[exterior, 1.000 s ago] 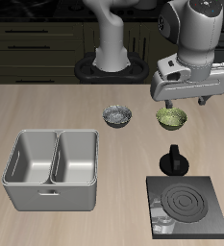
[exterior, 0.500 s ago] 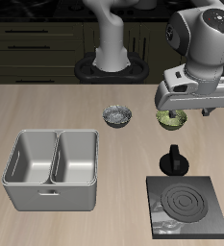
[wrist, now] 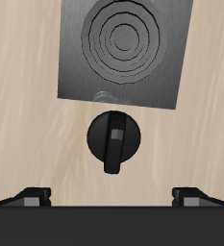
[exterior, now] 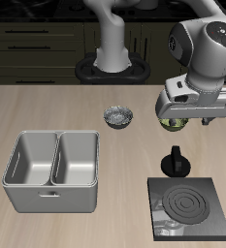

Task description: Turn on the flat stove

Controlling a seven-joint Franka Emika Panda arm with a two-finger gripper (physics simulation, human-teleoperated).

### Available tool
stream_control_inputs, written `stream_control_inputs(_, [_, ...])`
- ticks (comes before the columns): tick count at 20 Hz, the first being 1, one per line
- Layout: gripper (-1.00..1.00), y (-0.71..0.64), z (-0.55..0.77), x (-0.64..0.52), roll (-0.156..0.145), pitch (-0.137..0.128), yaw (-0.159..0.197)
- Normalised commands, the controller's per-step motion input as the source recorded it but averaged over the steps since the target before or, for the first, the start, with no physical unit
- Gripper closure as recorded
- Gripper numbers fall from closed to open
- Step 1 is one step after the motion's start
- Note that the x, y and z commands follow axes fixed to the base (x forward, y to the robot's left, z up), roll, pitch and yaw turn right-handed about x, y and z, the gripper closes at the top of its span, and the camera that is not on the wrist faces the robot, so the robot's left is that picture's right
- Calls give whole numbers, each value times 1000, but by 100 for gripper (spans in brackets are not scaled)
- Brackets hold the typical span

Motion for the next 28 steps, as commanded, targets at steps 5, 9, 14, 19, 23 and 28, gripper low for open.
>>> stream_control_inputs(5, [-100, -106, -216, 12, -32, -42, -25])
stream_control_inputs(9, [-100, 0, -271, -9, 3, 15, -31])
stream_control_inputs(14, [-100, 141, -188, -233, -10, -90, -8])
stream_control_inputs(19, [-100, 48, -112, -142, -6, -77, 15])
stream_control_inputs(23, [-100, -142, -220, -79, -26, -20, -22])
stream_control_inputs(28, [-100, -248, -343, 9, -17, 22, -26])
